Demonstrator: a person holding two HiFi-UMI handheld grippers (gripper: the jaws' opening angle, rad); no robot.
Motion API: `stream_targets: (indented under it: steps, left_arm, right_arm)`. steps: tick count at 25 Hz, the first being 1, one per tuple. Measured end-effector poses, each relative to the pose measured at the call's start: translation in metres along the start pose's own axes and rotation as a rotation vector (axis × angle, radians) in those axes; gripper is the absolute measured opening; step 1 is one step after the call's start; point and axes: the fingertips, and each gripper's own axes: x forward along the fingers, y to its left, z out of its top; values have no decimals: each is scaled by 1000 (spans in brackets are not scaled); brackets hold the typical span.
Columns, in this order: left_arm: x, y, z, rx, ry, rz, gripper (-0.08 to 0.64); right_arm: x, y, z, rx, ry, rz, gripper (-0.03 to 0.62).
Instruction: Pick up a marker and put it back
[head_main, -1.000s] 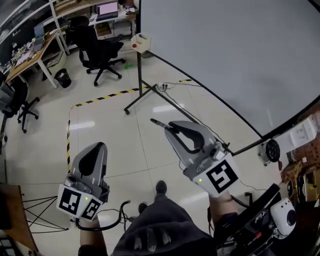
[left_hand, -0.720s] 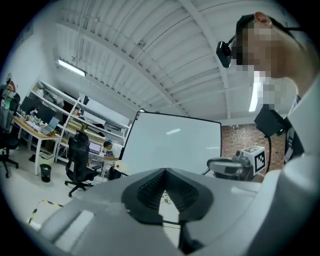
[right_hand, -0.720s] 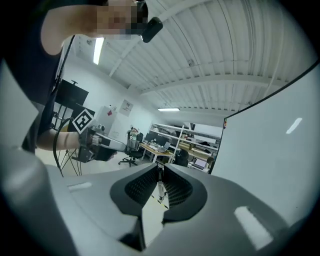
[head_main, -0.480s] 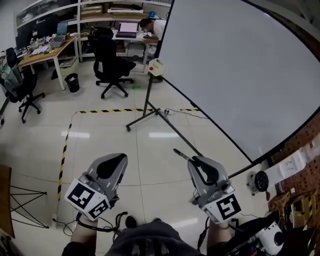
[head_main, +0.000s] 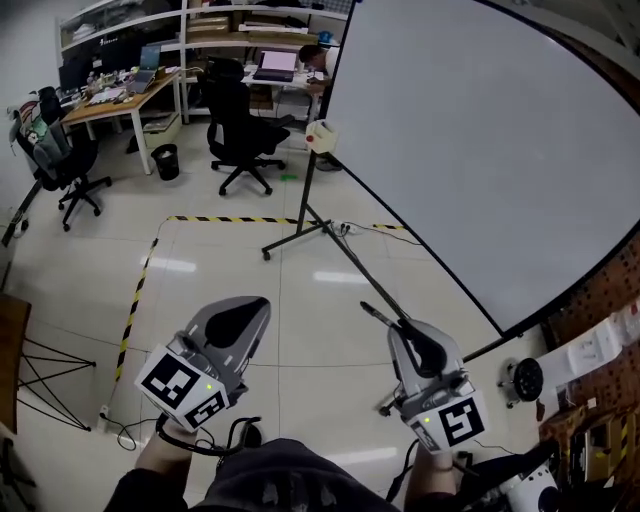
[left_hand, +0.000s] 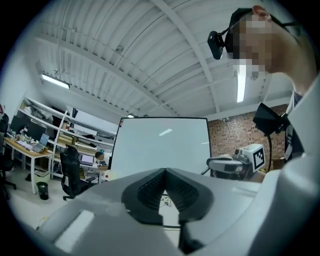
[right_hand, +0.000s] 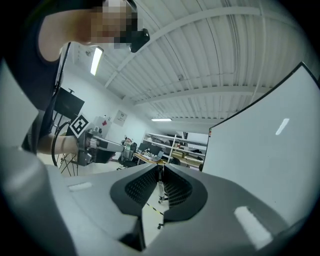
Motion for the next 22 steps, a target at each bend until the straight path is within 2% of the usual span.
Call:
stream_targets:
  steps: [6, 11, 18, 22]
  left_arm:
    - [4, -45, 0, 33, 13, 16, 6]
    - [-13, -72, 3, 52, 23, 28, 6]
    - [-21, -79, 7, 74, 37, 67, 6]
    - [-33, -77, 10, 75, 30, 61, 6]
  right_arm:
    - [-41, -12, -7, 38, -25, 5, 40]
    - [-64, -2, -2, 46, -50, 16, 40]
    - [-54, -1, 5, 95, -80, 52, 40]
    - [-57, 6, 21, 60, -110, 41, 40]
